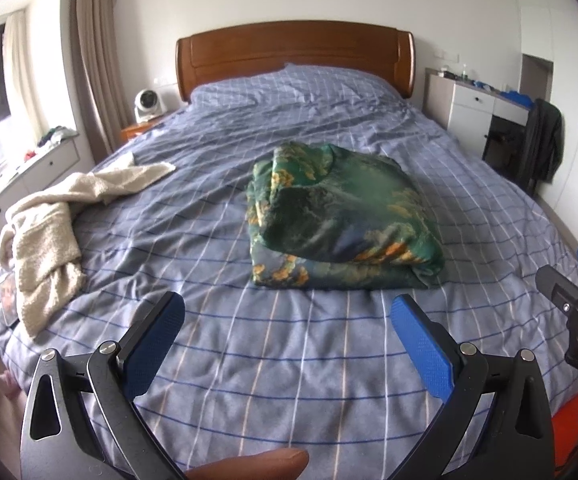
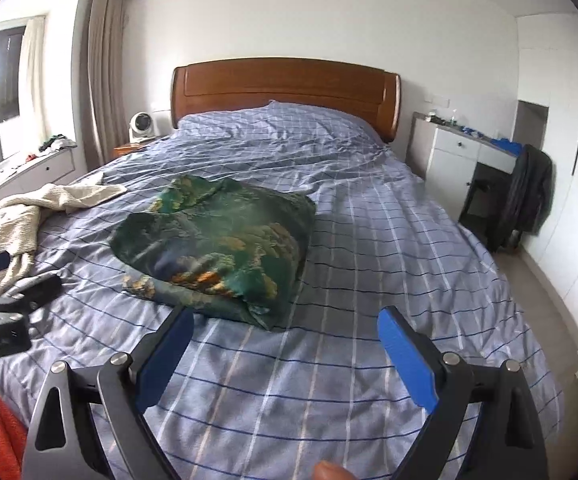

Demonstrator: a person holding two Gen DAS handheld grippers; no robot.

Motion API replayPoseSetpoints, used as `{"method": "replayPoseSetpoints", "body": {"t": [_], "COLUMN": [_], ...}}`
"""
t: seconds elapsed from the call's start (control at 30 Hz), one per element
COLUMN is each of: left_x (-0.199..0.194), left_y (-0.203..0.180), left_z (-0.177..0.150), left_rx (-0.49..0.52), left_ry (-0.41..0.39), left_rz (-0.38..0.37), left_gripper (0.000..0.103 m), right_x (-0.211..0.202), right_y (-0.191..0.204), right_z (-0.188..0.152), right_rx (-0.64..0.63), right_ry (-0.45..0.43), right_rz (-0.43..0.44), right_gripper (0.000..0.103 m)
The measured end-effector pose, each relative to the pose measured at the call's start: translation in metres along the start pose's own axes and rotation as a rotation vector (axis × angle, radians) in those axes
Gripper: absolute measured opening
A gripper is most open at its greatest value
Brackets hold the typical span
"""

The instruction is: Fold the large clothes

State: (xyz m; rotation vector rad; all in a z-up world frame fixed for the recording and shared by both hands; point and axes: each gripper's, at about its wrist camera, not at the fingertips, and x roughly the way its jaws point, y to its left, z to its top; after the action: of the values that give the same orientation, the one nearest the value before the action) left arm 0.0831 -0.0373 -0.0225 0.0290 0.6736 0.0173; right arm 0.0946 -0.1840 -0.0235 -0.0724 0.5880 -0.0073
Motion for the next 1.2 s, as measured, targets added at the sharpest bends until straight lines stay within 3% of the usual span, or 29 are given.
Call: {"method": "replayPoseSetpoints", "body": {"t": [0.13,0.33,0.6,1.2], "left_x": [-0.001,-0.007,-0.021,-0.022], "left_y": [0.001,0.005,0.005,-0.001], "left_z": [-0.002,0.001,0.006,0.006], "left_rx": [0.005,-0.013,0.015,0.015], "left_ry": [0.002,0.022,0.004,0.024], "left_rz": [0.027,-0.010,0.045,-0.028], "left_gripper": [0.103,0.103,0.103,0.103], "right_x": [-0.001,-0.010,-0.022,-0.018], "right_y": [0.003,0.006,0.016,0.022], "right_z": [0.000,-0.001,0.007,0.008], "right_rx": [0.013,0.023,0.007,-0.023], "right_ry": [0.044,0.057,0.045,0.085], "right_rz": [0.026,0.026,0.007,-0.029], "right_gripper": [0.102,0.102,0.103,0.102]}}
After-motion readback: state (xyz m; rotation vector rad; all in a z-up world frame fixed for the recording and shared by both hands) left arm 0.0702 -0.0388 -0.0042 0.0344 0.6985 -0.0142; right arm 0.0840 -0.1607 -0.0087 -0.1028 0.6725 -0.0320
